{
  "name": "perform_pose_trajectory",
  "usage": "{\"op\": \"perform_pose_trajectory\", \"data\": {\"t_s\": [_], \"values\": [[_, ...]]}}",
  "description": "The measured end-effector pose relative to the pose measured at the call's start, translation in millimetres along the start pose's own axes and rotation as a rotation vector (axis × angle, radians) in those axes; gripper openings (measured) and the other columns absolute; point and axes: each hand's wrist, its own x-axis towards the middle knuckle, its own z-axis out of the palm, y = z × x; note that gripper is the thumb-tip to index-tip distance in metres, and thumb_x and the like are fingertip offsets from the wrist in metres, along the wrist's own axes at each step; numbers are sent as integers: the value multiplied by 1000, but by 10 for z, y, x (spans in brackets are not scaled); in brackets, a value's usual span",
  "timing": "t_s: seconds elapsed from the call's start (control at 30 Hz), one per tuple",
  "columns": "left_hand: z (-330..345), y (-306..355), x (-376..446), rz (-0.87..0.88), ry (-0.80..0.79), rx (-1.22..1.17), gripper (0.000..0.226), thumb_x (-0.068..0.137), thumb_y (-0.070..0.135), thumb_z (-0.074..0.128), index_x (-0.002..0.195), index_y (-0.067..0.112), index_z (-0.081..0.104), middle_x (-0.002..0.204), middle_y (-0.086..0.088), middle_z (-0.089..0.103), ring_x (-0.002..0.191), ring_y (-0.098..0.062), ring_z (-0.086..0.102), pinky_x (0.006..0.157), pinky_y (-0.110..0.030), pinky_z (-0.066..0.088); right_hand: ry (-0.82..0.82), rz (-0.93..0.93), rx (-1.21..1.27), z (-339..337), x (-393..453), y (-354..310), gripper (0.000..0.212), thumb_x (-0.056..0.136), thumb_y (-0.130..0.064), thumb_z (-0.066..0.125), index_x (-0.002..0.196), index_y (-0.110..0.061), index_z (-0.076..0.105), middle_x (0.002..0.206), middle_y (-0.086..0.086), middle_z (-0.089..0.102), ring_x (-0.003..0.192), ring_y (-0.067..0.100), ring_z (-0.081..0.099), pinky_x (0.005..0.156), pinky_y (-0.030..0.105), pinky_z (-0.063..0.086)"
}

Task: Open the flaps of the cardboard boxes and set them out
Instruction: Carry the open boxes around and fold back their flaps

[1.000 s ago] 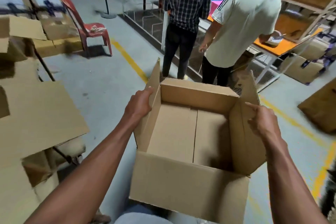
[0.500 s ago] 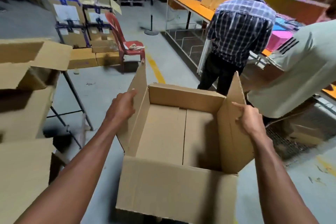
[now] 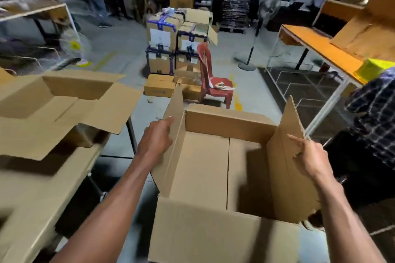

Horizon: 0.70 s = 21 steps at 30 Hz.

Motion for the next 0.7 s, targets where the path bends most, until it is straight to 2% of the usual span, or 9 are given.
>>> {"op": "perform_pose_trajectory", "data": {"t_s": [0.1, 0.2, 0.23, 0.3, 0.37, 0.43, 0.53, 0.57, 0.7], "values": [[-7, -94, 841, 12, 35, 0, 65, 81, -13, 48, 137, 19, 58, 119, -19, 67, 110, -42, 61, 89, -50, 54, 14, -15, -4, 147, 740, -389, 75, 78, 11, 60, 139, -32, 59, 100, 22, 70, 90, 36, 67, 87, 43, 54], [-43, -152, 1651, 38, 28, -19, 63, 82, -10, 51, 136, 23, 57, 125, -16, 66, 112, -42, 62, 89, -52, 55, 31, -19, -9, 262, 1402, -837, 73, 79, 13, 58, 138, -30, 58, 116, 27, 66, 69, 28, 61, 71, 37, 49], [-69, -168, 1918, 44, 24, -31, 64, 82, -10, 53, 136, 23, 57, 125, -16, 66, 111, -42, 63, 89, -53, 56, 45, -17, -8, 313, 1623, -971, 73, 79, 13, 59, 139, -30, 58, 117, 27, 66, 68, 27, 59, 72, 39, 50], [-163, -187, 2429, 42, 25, -22, 63, 83, -9, 54, 137, 23, 56, 125, -16, 65, 110, -41, 63, 88, -52, 56, 43, -18, -9, 425, 2055, -1242, 76, 77, 10, 64, 140, -33, 57, 115, 26, 68, 89, 39, 65, 88, 48, 53], [-257, -209, 2901, 49, 42, 2, 63, 86, -10, 52, 140, 23, 55, 127, -17, 64, 112, -41, 62, 91, -51, 54, 16, -27, -31, 516, 2478, -1513, 76, 78, 8, 67, 140, -33, 57, 115, 27, 68, 103, 43, 65, 94, 50, 52], [-334, -251, 3336, 33, 41, 21, 65, 86, -11, 48, 141, 24, 54, 126, -19, 62, 115, -43, 59, 95, -51, 52, 9, -28, -1, 606, 2844, -1825, 73, 79, 10, 67, 139, -30, 58, 114, 27, 68, 102, 43, 64, 93, 48, 51], [-398, -435, 4065, 0, 59, 44, 68, 85, -8, 47, 142, 28, 53, 129, -19, 61, 116, -44, 57, 93, -50, 53, 5, -45, 4, 793, 3505, -2217, 72, 78, 14, 65, 138, -25, 60, 91, 22, 68, 80, 32, 64, 79, 39, 49], [-395, -524, 4314, -15, 69, 53, 69, 85, -7, 47, 143, 29, 52, 130, -19, 61, 117, -45, 57, 93, -50, 53, 4, -61, 20, 878, 3746, -2345, 72, 78, 15, 64, 138, -24, 60, 92, 21, 69, 81, 31, 66, 80, 40, 51], [-353, -866, 5276, -85, 92, 86, 74, 82, -4, 47, 146, 32, 49, 136, -17, 58, 121, -44, 55, 96, -49, 52, -22, -141, 73, 1261, 4786, -2872, 67, 82, 16, 62, 139, -19, 60, 123, 20, 68, 105, 37, 67, 92, 44, 53]]}}
